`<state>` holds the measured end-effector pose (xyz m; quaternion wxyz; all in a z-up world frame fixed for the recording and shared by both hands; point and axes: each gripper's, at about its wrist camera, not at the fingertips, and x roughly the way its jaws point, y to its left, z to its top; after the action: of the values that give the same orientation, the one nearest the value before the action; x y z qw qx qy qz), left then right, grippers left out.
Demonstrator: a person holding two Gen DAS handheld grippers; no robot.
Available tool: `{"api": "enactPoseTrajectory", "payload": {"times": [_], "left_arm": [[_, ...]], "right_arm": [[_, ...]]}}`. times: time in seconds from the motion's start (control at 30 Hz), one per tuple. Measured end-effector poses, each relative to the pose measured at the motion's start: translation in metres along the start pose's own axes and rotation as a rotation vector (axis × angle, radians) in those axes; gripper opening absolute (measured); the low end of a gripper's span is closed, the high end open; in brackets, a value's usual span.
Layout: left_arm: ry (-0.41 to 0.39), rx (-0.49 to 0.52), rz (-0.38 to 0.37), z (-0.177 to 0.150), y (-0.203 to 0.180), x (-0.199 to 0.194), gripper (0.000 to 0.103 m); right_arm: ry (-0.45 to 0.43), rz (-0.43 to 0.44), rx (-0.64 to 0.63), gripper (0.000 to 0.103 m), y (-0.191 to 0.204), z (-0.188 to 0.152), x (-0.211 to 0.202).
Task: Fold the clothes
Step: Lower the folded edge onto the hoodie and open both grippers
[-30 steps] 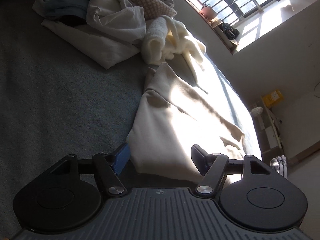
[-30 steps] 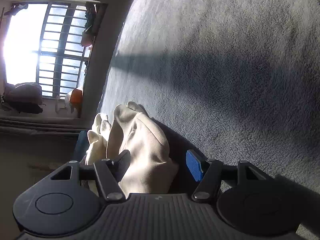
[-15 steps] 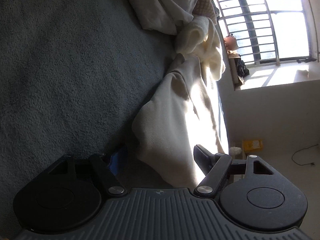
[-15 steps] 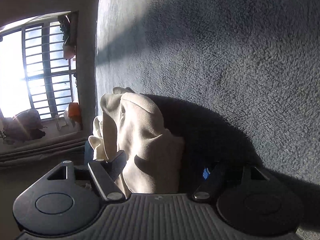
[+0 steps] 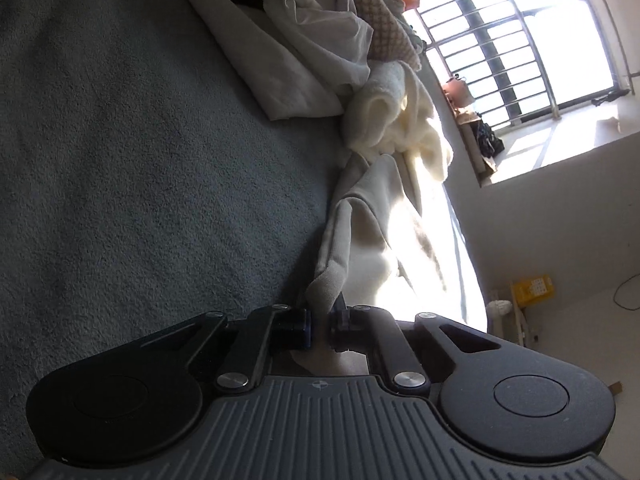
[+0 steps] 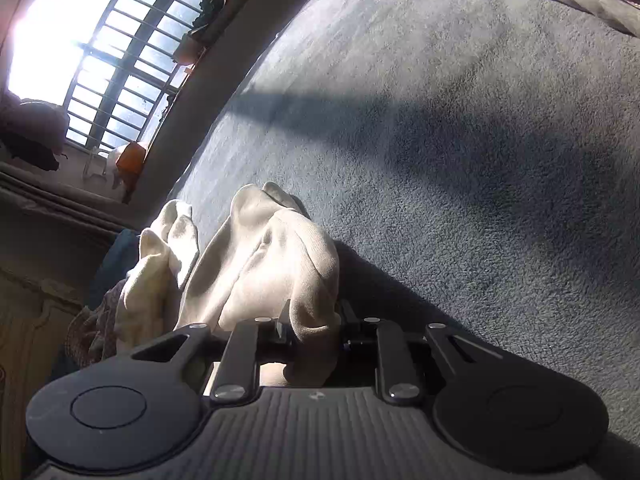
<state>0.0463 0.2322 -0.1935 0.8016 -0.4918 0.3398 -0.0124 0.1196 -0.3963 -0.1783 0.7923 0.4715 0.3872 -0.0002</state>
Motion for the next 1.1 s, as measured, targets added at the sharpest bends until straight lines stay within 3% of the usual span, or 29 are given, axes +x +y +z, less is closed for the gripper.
{"api": "enactPoseTrajectory", "payload": {"times": [0.07, 0.1, 0.17, 0.27, 0.33, 0.4, 0.5, 0.6, 0.63, 0.7, 0.73, 0.83, 0.93, 1.03, 1.1], "left_arm": [[0.019, -0.001, 0.017, -0.004, 0.011, 0.009, 0.012], [0.021, -0.003, 0.007, -0.002, 0.012, 0.006, 0.014], [0.004, 0.022, 0.021, 0.003, 0.008, -0.004, 0.022], [-0.05, 0.097, 0.083, 0.011, -0.003, -0.025, 0.032], [-0.136, 0.196, 0.148, 0.013, -0.019, -0.041, 0.032], [-0.198, 0.366, 0.158, 0.009, -0.045, -0.049, 0.032], [-0.203, 0.631, 0.127, -0.012, -0.088, -0.039, 0.036], [-0.133, 0.888, 0.149, -0.053, -0.119, -0.006, 0.037], [-0.105, 0.973, 0.187, -0.068, -0.119, 0.007, 0.037], [-0.05, 1.13, 0.261, -0.097, -0.116, 0.033, 0.038], [-0.042, 1.136, 0.276, -0.101, -0.106, 0.039, 0.039], [-0.057, 1.068, 0.222, -0.092, -0.095, 0.031, 0.039], [-0.096, 1.082, 0.248, -0.085, -0.108, 0.016, 0.04], [-0.138, 1.147, 0.215, -0.078, -0.126, 0.013, 0.041], [-0.142, 1.175, 0.219, -0.074, -0.138, 0.025, 0.047]], "right_arm": [[0.008, 0.021, 0.108, 0.019, -0.034, 0.0, 0.012], [0.003, 0.084, 0.207, 0.019, -0.05, -0.001, 0.009], [-0.024, 0.114, 0.277, 0.024, -0.063, 0.004, -0.005], [-0.14, 0.029, 0.246, 0.027, -0.067, 0.018, -0.034], [-0.213, -0.041, 0.199, 0.028, -0.061, 0.026, -0.051], [-0.232, -0.082, -0.007, 0.028, -0.028, 0.024, -0.056], [-0.189, -0.103, -0.408, 0.027, 0.038, -0.004, -0.039], [-0.124, -0.125, -0.872, 0.026, 0.109, -0.053, -0.011], [-0.101, -0.13, -0.951, 0.026, 0.118, -0.065, -0.001], [-0.023, -0.165, -1.026, 0.025, 0.121, -0.081, 0.027], [0.006, -0.23, -1.086, 0.025, 0.116, -0.089, 0.042], [-0.034, -0.255, -1.236, 0.027, 0.106, -0.109, 0.043], [-0.017, -0.272, -1.173, 0.027, 0.12, -0.103, 0.027], [-0.082, -0.192, -1.177, 0.027, 0.136, -0.097, 0.017], [-0.092, -0.197, -1.199, 0.027, 0.145, -0.095, 0.028]]}}
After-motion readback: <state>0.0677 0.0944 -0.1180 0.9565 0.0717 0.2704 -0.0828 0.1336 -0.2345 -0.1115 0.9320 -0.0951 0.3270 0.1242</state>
